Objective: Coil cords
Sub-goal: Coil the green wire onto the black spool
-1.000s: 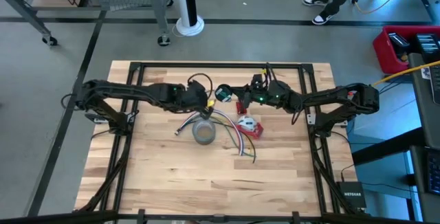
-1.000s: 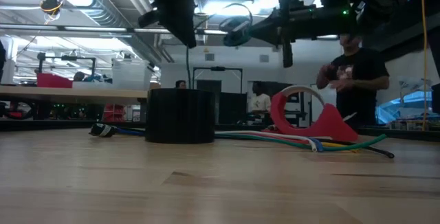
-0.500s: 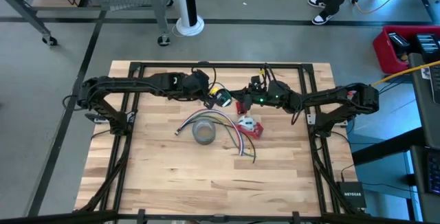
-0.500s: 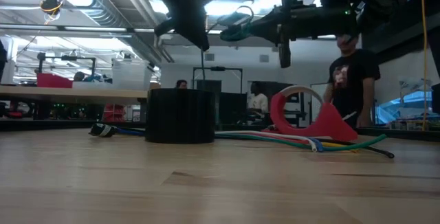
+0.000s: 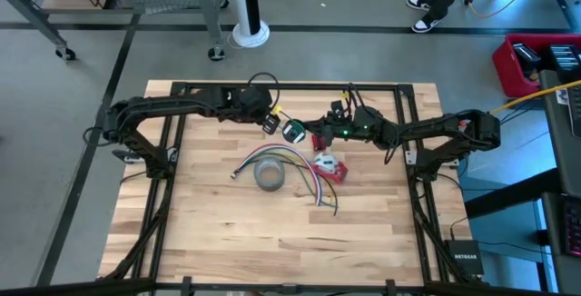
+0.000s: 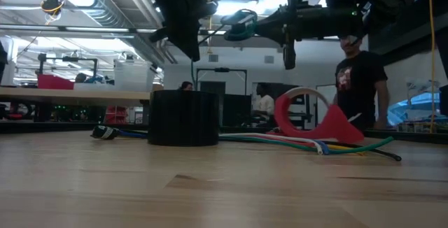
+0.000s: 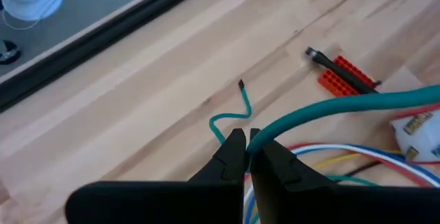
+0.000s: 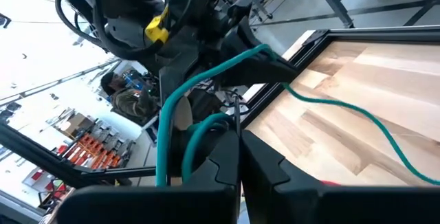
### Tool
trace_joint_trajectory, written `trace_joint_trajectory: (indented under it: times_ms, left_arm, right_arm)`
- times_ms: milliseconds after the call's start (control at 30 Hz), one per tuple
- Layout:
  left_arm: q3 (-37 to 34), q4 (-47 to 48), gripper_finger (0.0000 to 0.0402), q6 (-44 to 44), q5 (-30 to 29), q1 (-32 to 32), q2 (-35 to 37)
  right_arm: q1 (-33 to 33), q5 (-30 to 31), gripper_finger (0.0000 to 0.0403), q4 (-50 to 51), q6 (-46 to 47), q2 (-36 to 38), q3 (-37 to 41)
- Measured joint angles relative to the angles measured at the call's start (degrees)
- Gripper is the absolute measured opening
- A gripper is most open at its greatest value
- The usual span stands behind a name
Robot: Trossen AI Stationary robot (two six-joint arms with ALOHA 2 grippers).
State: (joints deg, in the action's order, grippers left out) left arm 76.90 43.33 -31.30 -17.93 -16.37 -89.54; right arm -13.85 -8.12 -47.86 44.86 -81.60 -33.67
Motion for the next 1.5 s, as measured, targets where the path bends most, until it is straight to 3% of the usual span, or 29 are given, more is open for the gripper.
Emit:
trace_joint_trajectory:
  times_ms: [367,733,900,1033,1367,1500]
  left_arm:
    - [0.0,-11.4,0.0001,5.8,5.5,-2.4,0.0]
    - [0.0,4.0,0.0001,2.7,5.4,-3.8,0.0]
    - [0.0,11.2,0.0001,0.3,2.5,-2.1,0.0]
    - [0.0,14.7,0.0001,-1.8,0.4,-0.2,0.0]
    - [-3.0,12.0,0.0001,-4.6,-1.8,3.9,0.1]
    - [-6.2,7.7,0.0001,-4.9,-1.8,5.4,0.1]
  right_arm:
    - [0.0,-0.6,0.0007,0.1,0.2,0.0,0.0]
    - [0.0,-0.4,0.0007,-0.1,0.0,0.0,0.0]
    - [0.0,0.1,0.0007,-0.5,-0.1,0.0,0.0]
    - [0.0,4.0,0.0007,-0.5,-1.5,0.0,0.0]
    - [-0.2,6.6,0.0007,0.6,-6.6,6.5,0.0]
    - [-1.0,7.8,0.0007,6.2,-8.1,11.4,0.0]
